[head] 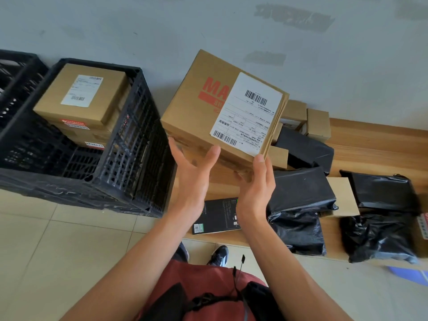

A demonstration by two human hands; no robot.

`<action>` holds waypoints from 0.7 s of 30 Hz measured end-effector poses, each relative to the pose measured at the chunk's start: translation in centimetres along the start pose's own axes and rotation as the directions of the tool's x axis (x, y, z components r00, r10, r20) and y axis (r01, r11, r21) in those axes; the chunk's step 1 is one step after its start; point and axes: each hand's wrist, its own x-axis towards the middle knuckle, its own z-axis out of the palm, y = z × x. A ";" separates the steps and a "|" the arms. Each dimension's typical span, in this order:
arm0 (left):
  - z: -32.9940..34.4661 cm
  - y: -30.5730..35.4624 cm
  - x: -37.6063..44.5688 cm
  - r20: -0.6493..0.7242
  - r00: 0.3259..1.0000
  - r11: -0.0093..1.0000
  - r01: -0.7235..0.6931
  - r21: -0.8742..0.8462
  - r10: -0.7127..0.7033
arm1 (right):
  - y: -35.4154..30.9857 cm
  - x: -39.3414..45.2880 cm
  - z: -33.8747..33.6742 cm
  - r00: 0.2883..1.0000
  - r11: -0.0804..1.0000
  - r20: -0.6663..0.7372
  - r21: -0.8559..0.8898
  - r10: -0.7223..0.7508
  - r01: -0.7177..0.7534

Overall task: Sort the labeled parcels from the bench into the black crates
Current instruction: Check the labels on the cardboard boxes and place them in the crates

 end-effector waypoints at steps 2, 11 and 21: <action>0.5 -0.2 0.0 -0.017 1.000 0.999 -0.010 -0.041 0.009 | 0.2 -0.4 0.1 1.000 1.000 0.014 -0.006 -0.014 0.014; -0.1 0.0 1.7 -0.088 0.992 0.990 -0.100 -0.100 0.091 | 1.3 -1.1 0.1 0.996 1.000 0.086 0.014 -0.005 0.004; -4.8 2.5 5.7 -0.014 0.998 0.998 -0.054 0.033 0.054 | -1.1 4.5 -3.6 0.988 0.975 0.145 -0.204 -0.055 0.084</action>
